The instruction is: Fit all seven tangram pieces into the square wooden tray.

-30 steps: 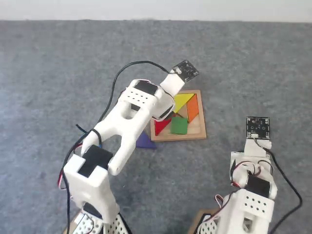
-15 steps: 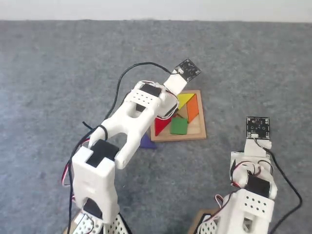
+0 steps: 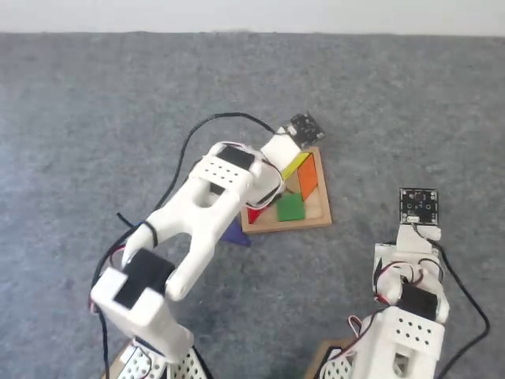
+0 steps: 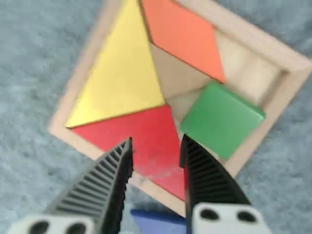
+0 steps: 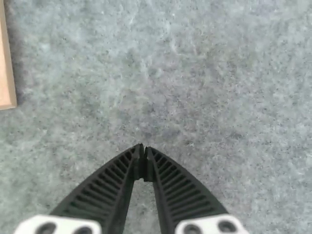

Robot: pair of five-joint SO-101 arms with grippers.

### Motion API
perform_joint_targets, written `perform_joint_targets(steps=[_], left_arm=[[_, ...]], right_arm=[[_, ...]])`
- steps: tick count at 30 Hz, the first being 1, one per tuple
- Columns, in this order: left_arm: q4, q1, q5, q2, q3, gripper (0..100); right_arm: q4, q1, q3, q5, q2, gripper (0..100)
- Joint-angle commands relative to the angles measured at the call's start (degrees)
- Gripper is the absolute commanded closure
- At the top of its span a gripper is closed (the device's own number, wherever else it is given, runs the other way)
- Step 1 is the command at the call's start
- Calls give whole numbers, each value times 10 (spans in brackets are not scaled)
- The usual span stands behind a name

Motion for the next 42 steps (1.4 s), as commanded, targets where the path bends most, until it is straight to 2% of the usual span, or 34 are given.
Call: perform_joint_targets(steps=[1, 6, 12, 18, 21, 24, 36, 42], left_arm=[[-40, 4, 10, -50, -5, 841], [-63, 11, 40, -50, -3, 841], [-48, 90, 40, -55, 18, 841], [-133, 98, 40, -34, 41, 841], [-143, 100, 40, -11, 36, 841], [-146, 89, 40, 12, 27, 841], [-145, -26, 19, 54, -29, 841], [-141, -33, 22, 53, -52, 841]], right_arm=[[-9, -1, -33, 0, -9, 991], [-10, -1, -33, 0, -9, 991], [-13, -1, -33, 0, -9, 991], [-11, -1, -33, 0, -9, 991], [-11, -1, -33, 0, -9, 991], [-11, -1, -33, 0, -9, 991], [-11, -2, -33, 0, -9, 991], [-11, -3, -33, 0, -9, 991]])
